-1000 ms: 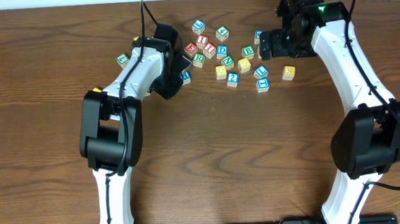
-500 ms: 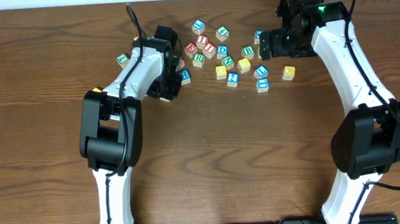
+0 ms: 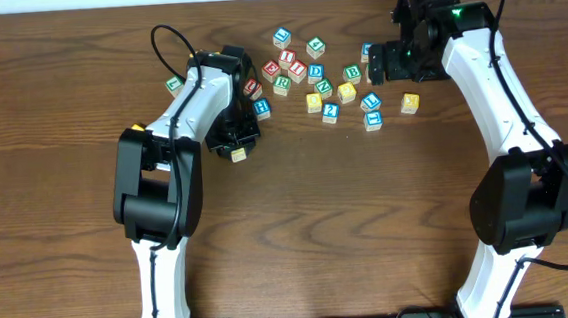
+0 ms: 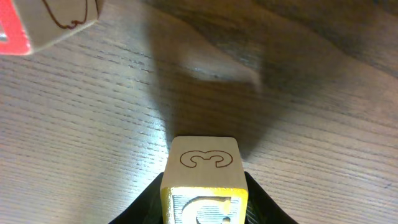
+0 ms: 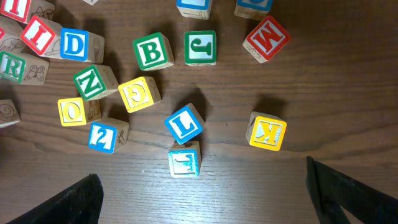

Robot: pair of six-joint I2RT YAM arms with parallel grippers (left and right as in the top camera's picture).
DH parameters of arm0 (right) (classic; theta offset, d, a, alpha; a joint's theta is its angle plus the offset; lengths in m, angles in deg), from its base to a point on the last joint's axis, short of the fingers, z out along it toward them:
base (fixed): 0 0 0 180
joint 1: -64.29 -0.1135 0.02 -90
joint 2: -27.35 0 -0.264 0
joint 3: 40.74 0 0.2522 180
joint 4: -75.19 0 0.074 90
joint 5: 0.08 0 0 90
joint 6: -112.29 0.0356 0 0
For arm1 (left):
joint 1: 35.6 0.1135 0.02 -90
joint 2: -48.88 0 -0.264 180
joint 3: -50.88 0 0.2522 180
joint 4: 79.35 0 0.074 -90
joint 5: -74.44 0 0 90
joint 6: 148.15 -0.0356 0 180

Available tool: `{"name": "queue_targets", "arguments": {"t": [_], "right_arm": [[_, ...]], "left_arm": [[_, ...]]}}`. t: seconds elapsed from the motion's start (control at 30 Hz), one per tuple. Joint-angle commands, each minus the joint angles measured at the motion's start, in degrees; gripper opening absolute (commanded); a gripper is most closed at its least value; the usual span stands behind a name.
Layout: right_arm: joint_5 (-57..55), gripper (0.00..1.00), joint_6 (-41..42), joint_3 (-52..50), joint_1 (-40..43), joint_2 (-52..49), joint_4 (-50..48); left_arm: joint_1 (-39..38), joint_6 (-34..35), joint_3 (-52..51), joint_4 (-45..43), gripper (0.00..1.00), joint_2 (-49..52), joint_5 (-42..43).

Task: Spell out CORL
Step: 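Carry the C block toward the open table and set it down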

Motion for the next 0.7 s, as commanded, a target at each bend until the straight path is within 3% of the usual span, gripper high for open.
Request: {"name": "queue_targets", "arguments": {"t": [0.0, 0.2, 0.47, 0.67], "right_arm": [[-0.5, 0.99, 0.9, -0.4, -0.5, 0.0, -0.1], [-0.5, 0.99, 0.9, -0.4, -0.5, 0.0, -0.3], [-0.5, 0.99, 0.9, -0.4, -0.5, 0.0, -0.3], [-0.5, 0.99, 0.9, -0.4, -0.5, 0.0, -0.5]], "left_arm": [[-2.3, -1.0, -0.5, 0.4, 0.30, 1.0, 0.5], [-8.5, -2.7, -0.5, 0.5, 0.27, 1.0, -7.4], [-11.3, -3.2, -0.5, -1.0, 0.27, 1.0, -9.0], [-11.3, -9.0, -0.5, -1.0, 0.27, 1.0, -9.0]]}}
